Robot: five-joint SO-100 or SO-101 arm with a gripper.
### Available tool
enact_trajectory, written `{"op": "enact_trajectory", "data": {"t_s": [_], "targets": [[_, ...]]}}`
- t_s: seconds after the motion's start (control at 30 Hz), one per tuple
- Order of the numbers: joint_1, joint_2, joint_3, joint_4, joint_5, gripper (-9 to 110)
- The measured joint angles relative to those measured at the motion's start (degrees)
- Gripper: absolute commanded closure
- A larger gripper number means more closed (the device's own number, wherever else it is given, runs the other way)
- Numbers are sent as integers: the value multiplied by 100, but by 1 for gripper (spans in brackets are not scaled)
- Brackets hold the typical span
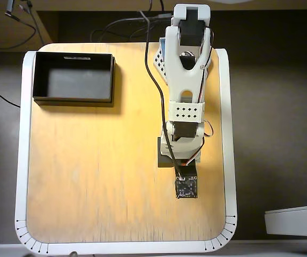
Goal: Grasp a lego block and put it in the bin.
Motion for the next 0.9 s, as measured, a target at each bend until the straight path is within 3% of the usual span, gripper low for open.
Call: {"op": "enact_trajectory", "data": {"t_s": [0.33,0.9], "targets": [[0,-18,0,0,-79,99],[360,483,0,0,-167,101]]}}
